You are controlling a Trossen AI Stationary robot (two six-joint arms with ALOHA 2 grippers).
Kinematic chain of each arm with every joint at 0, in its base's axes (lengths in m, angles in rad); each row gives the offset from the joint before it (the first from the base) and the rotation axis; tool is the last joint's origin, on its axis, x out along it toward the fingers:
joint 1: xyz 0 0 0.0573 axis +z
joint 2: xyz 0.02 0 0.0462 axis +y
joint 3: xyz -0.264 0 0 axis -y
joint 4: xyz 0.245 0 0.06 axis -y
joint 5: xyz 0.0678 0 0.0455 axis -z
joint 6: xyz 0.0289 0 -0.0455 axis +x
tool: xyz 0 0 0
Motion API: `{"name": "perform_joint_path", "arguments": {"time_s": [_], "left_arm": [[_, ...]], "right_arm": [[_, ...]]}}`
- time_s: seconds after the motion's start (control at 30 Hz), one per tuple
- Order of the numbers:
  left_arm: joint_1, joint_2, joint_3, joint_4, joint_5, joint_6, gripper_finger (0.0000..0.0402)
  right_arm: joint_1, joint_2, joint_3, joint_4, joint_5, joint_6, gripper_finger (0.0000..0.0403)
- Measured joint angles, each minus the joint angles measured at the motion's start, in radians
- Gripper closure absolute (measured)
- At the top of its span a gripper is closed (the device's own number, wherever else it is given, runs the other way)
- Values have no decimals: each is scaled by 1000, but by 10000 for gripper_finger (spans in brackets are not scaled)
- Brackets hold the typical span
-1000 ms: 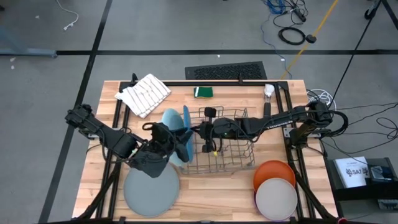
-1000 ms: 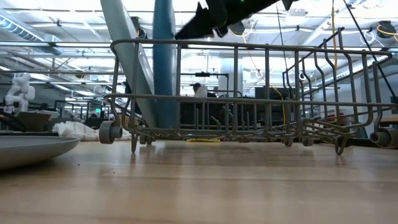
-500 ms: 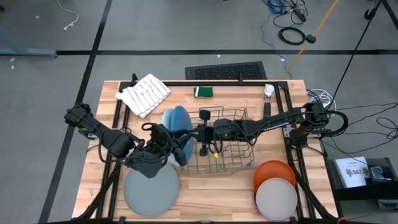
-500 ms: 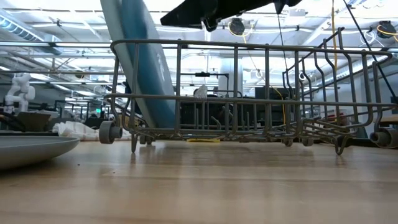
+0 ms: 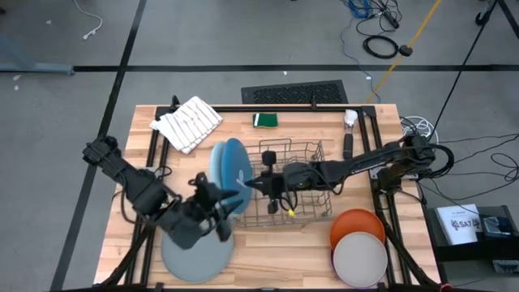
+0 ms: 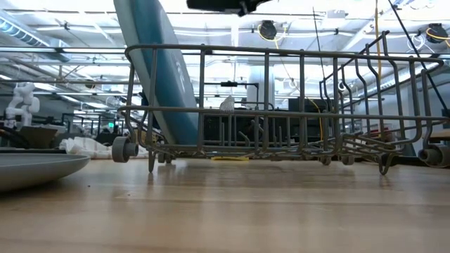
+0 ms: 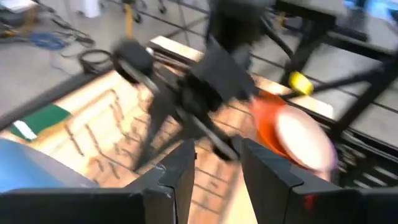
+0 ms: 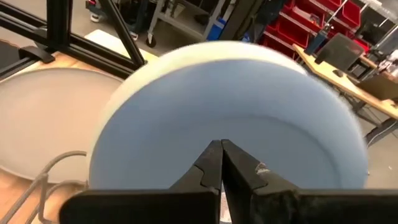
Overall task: Sort dishes
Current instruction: Put the gray plate into the dish rack
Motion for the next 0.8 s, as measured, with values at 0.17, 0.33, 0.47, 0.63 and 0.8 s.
{"name": "perform_joint_path", "arguments": {"time_s": [0.17, 0.33, 0.47, 0.63, 0.8], "left_arm": [[-105, 0, 0, 18, 115, 10, 272], [-178, 27, -12, 14, 265, -85, 272], [-194, 83, -35, 8, 328, -199, 272], [-200, 205, -41, -12, 473, -328, 272], [-224, 319, -41, 27, 633, -367, 272]], "right_arm": [[16, -72, 0, -56, 3, 5, 403], [29, -117, 0, -121, 32, 10, 403], [35, -126, 0, -119, 82, 5, 403], [35, -127, 0, -110, 84, 5, 403], [35, -129, 0, -102, 84, 5, 403]]}}
